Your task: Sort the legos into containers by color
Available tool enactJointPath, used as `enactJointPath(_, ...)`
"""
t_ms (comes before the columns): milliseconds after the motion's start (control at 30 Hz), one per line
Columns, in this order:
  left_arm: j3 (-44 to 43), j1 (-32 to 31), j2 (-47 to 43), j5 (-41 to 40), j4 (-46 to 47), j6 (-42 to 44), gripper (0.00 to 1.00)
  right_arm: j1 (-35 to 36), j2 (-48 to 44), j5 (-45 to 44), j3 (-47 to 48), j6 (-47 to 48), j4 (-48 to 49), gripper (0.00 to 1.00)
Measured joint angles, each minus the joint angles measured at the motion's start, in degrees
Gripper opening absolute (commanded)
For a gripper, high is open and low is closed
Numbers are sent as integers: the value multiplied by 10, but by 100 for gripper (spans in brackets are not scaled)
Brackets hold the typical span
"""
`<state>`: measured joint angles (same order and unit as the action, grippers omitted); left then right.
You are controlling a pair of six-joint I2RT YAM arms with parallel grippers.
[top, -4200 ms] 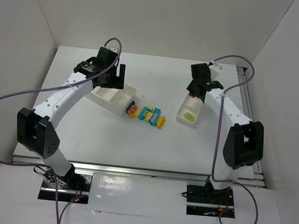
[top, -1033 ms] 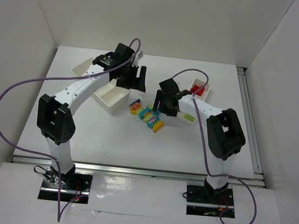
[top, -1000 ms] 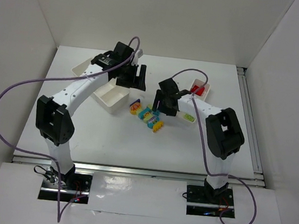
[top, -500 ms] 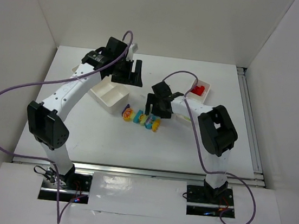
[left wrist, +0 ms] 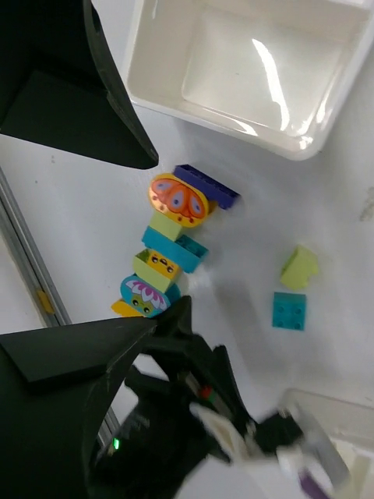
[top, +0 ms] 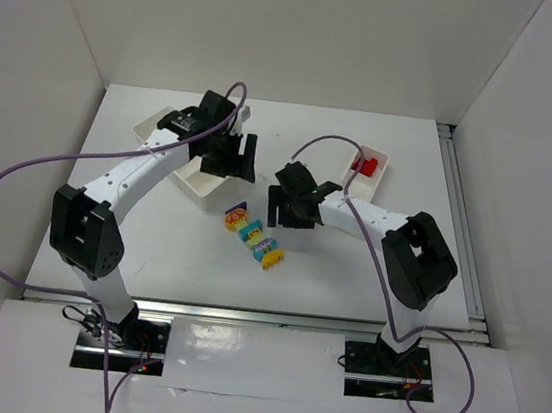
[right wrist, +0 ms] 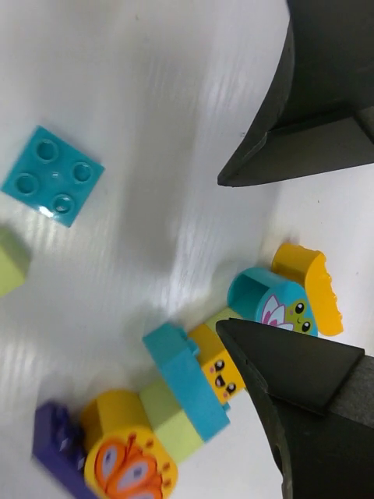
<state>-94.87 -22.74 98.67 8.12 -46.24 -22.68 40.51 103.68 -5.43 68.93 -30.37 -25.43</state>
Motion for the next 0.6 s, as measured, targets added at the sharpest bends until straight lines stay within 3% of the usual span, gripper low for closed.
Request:
enactJointPath(133,101,0,-49,-12,13,-5,85,0,-19,-7,14,9,-4,85)
enactJointPath(233,188,0,-116,-19,13,-17,84,1,-32,-12,17,22,-6,85)
enactJointPath(400,294,-2,-214,-10,33,-46,83,-1,-9,-36,74,58,-31,75)
enactJointPath(600,372,-27,-229,-3,53,-78,83,-4,84,-73,184,112,-33,75)
